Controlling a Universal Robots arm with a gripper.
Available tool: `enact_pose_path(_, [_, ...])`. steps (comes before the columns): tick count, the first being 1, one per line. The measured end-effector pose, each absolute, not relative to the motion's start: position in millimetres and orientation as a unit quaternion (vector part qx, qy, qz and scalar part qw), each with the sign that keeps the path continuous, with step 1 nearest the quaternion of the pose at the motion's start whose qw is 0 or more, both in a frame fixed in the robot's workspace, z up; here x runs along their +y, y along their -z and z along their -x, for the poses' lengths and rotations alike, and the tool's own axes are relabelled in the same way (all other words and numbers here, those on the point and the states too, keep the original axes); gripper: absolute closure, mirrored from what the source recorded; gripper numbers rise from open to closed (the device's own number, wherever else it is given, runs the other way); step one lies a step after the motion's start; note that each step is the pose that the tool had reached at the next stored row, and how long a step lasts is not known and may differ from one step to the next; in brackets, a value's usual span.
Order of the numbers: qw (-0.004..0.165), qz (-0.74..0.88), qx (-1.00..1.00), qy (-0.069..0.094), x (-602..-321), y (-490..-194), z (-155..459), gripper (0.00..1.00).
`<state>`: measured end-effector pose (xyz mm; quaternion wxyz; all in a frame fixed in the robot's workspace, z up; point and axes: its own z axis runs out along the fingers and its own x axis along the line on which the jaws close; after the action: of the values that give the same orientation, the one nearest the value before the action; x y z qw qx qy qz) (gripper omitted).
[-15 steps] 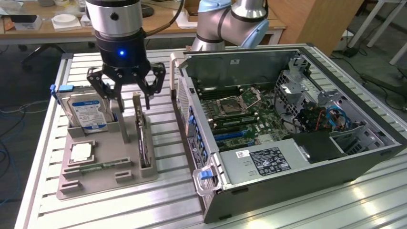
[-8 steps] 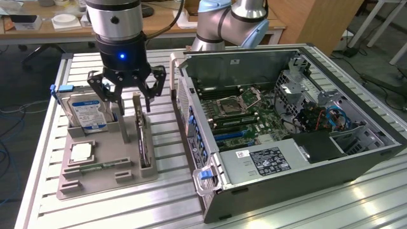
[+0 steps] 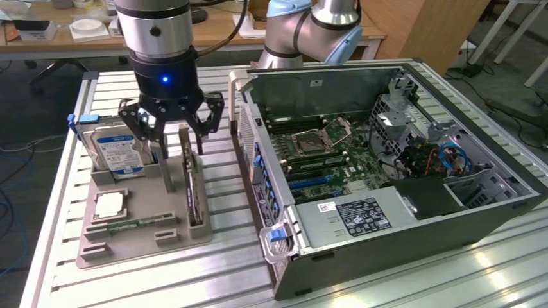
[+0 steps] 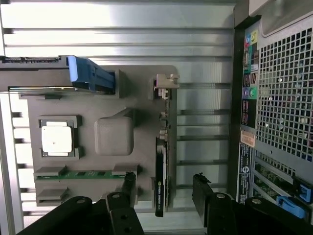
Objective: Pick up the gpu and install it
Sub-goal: 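Pick up the gpu and move the gpu toward the slot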
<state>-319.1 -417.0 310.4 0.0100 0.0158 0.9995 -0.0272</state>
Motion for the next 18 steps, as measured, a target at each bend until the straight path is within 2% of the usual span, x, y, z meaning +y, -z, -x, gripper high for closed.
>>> enact_pose_path(10, [0.01,-0.016,0.999,0.034,-420.7,-305.8,319.1,0.41])
enact_pose_path(16, [0.009,-0.016,1.0,0.008,-422.2,-302.2,319.1,0.41])
enact_pose_path(18, [0.009,-0.016,1.0,0.006,-423.0,-300.7,319.1,0.41])
